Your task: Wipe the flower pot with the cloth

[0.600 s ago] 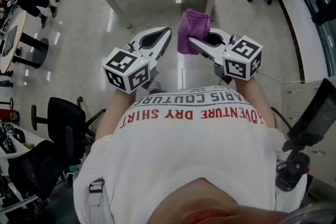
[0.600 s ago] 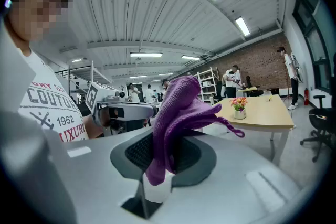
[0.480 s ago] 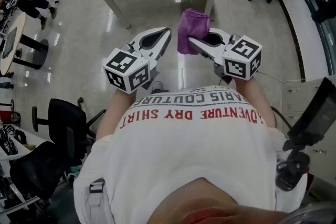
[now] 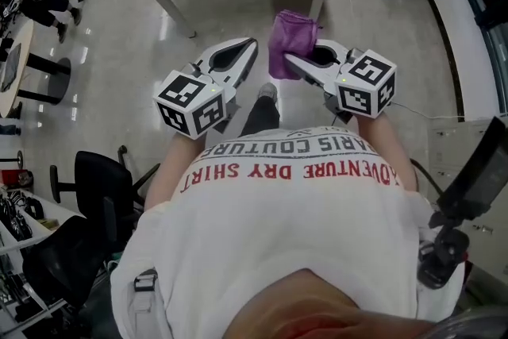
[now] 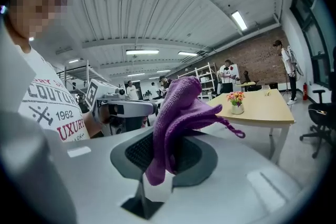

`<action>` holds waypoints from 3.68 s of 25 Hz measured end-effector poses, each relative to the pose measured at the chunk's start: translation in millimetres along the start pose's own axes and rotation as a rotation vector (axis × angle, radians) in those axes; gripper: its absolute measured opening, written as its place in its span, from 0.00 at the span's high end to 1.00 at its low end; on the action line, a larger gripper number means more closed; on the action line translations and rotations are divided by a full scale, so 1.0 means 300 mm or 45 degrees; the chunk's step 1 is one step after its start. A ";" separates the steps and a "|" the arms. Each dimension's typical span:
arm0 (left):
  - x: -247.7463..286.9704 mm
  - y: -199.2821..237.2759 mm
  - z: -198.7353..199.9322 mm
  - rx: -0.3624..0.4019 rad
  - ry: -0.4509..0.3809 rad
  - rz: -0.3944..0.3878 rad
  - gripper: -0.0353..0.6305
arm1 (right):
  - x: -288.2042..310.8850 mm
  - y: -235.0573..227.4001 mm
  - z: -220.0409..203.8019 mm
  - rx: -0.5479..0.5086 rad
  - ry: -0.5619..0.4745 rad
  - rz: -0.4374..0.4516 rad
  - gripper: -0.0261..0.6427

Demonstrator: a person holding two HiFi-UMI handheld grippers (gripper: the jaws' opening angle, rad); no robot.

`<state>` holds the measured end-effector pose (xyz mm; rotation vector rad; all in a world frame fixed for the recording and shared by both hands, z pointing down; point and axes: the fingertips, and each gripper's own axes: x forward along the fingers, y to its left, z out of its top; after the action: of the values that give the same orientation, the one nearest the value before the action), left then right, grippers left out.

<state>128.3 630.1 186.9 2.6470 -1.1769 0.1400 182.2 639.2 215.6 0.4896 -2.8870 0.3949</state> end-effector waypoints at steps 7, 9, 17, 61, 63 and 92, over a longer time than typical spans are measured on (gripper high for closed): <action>0.174 0.251 -0.010 -0.018 0.026 -0.057 0.94 | 0.159 -0.253 0.012 0.097 -0.014 -0.035 0.86; 0.238 0.375 -0.013 -0.038 0.035 -0.073 0.94 | 0.239 -0.363 0.022 0.132 -0.011 -0.064 0.86; 0.682 1.040 0.048 -0.156 0.116 -0.066 0.94 | 0.617 -1.043 0.160 0.265 -0.022 -0.165 0.86; 1.523 2.574 -0.006 -0.274 0.294 0.461 0.27 | 1.430 -2.247 0.295 0.555 0.087 -0.146 0.86; 1.567 2.615 0.003 -0.229 0.276 0.463 0.27 | 1.454 -2.282 0.281 0.577 0.105 -0.139 0.86; 1.622 2.671 0.002 -0.022 0.138 0.398 0.46 | 1.727 -2.505 0.312 0.683 0.129 -0.036 0.86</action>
<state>-139.4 -237.6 419.6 2.3896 -1.5365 0.3219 -51.7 -225.3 415.2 0.5637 -2.6499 1.1630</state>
